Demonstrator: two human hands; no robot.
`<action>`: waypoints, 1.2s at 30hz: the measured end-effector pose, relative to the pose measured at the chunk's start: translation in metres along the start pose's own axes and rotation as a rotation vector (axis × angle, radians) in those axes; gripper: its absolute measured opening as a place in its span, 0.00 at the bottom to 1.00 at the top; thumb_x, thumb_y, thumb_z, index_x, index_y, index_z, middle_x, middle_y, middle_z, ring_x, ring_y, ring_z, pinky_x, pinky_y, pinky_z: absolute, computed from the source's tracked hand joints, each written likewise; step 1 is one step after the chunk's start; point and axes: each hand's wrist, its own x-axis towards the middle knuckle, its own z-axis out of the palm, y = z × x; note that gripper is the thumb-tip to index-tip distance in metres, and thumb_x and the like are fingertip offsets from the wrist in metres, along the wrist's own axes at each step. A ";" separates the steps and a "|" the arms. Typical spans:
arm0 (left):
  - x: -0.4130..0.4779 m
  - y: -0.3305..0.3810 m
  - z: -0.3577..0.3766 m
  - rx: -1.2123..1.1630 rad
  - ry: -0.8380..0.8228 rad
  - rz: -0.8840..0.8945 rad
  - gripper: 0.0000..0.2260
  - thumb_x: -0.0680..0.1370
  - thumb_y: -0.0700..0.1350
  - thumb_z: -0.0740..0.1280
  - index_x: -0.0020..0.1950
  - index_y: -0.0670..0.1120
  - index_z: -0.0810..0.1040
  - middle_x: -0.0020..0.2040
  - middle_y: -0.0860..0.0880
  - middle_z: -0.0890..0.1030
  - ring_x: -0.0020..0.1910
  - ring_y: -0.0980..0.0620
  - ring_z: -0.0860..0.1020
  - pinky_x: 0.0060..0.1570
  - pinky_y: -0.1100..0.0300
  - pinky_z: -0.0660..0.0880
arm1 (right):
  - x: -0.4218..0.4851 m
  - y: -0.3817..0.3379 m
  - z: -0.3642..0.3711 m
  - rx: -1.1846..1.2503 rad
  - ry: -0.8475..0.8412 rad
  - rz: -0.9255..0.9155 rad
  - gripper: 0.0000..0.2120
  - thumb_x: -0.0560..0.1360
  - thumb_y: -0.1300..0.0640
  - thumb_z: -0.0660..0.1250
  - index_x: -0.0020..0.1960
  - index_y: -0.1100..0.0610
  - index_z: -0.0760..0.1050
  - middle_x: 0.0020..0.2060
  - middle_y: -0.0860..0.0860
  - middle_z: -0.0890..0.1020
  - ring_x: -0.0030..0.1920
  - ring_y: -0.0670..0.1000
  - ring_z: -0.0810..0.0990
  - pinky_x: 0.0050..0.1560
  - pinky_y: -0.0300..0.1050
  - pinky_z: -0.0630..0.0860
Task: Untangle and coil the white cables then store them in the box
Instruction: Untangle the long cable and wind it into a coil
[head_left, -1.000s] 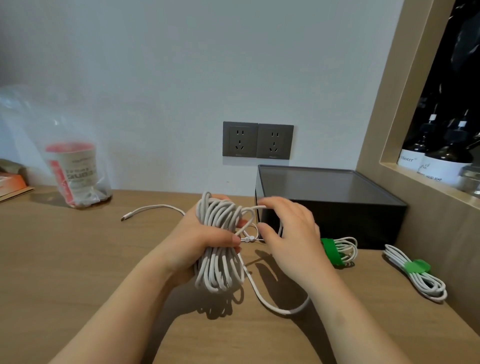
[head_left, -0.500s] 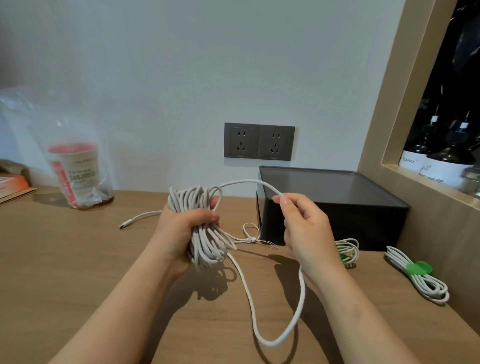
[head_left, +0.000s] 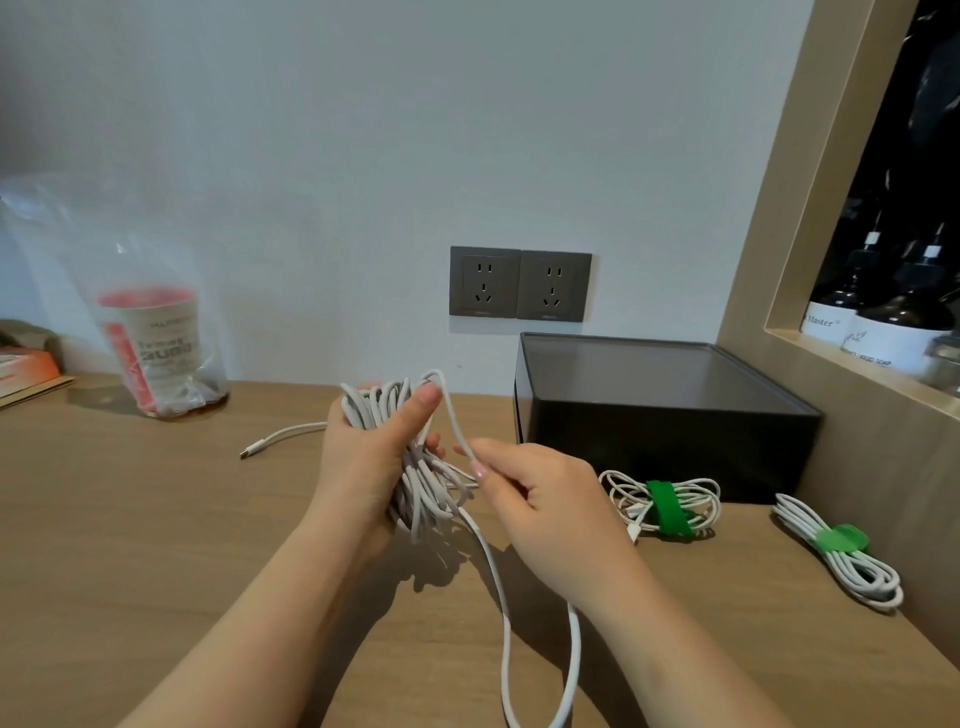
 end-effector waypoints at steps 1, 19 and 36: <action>0.000 -0.001 0.000 0.013 0.004 0.011 0.39 0.60 0.49 0.80 0.64 0.36 0.68 0.35 0.44 0.74 0.28 0.50 0.76 0.28 0.57 0.75 | 0.000 -0.001 0.001 -0.044 -0.017 -0.030 0.12 0.80 0.49 0.56 0.60 0.43 0.73 0.44 0.45 0.80 0.45 0.45 0.76 0.46 0.49 0.78; 0.014 0.000 -0.008 -0.120 0.170 0.112 0.29 0.66 0.25 0.65 0.65 0.38 0.67 0.45 0.42 0.77 0.36 0.48 0.77 0.34 0.56 0.77 | -0.004 -0.020 0.009 -0.074 -0.003 -0.163 0.17 0.78 0.49 0.59 0.66 0.47 0.72 0.44 0.44 0.77 0.40 0.41 0.72 0.39 0.33 0.70; 0.020 0.017 -0.029 -0.463 0.066 -0.285 0.20 0.76 0.39 0.59 0.25 0.40 0.77 0.26 0.46 0.77 0.24 0.50 0.78 0.28 0.63 0.78 | 0.003 0.009 -0.018 0.149 -0.168 0.375 0.09 0.74 0.48 0.67 0.43 0.52 0.81 0.29 0.51 0.75 0.27 0.47 0.71 0.33 0.43 0.71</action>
